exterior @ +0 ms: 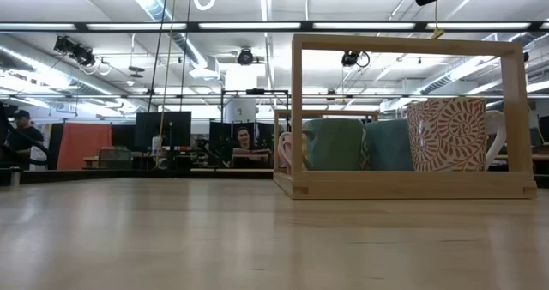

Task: Place coffee mugs
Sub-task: Put the blue patterned mug on the shelf, then return to Home Position

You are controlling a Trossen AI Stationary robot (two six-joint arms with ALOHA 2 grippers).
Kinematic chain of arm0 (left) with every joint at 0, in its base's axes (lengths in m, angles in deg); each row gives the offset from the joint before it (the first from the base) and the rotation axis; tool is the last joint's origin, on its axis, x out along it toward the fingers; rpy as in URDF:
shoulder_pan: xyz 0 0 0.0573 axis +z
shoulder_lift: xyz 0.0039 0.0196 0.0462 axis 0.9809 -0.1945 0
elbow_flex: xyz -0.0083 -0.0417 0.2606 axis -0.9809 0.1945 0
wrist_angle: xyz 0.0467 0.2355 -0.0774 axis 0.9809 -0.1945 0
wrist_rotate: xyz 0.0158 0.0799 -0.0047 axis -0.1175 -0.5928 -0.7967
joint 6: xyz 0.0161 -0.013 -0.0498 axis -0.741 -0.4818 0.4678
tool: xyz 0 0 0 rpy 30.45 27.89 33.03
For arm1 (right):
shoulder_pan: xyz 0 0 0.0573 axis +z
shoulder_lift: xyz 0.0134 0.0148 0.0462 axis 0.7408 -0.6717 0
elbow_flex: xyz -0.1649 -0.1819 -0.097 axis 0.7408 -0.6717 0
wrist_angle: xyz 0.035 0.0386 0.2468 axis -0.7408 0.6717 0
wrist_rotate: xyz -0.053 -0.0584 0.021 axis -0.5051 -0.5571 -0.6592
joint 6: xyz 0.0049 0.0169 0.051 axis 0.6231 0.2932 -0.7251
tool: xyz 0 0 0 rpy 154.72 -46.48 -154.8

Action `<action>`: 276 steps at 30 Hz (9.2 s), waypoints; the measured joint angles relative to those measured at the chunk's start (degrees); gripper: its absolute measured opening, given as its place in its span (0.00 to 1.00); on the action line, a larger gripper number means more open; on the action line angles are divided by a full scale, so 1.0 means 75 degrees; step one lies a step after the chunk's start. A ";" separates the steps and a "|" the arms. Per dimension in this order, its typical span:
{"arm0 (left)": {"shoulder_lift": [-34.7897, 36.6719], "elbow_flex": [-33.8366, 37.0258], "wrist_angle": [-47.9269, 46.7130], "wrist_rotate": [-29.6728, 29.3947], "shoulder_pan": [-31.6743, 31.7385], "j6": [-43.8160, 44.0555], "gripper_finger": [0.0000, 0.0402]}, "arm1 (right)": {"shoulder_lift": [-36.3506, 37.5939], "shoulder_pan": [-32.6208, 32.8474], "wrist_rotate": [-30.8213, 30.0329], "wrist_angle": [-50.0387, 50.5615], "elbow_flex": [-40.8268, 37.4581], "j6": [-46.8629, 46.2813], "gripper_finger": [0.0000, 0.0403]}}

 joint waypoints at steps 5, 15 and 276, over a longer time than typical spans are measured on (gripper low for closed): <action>0.0000 0.0000 -0.0001 0.0007 0.0041 -0.0004 0.34 | 0.0000 0.0000 0.0000 0.0000 0.0000 0.0000 0.30; 0.0010 0.0000 0.0107 -0.0021 0.0183 -0.0272 0.07 | 0.0000 0.0000 0.0000 -0.0003 0.0000 0.0003 0.30; 0.2569 -0.3900 0.1024 -0.5419 0.5080 -1.7418 0.26 | 0.3311 -0.0003 -0.2026 -0.3417 -0.0003 -0.0002 0.31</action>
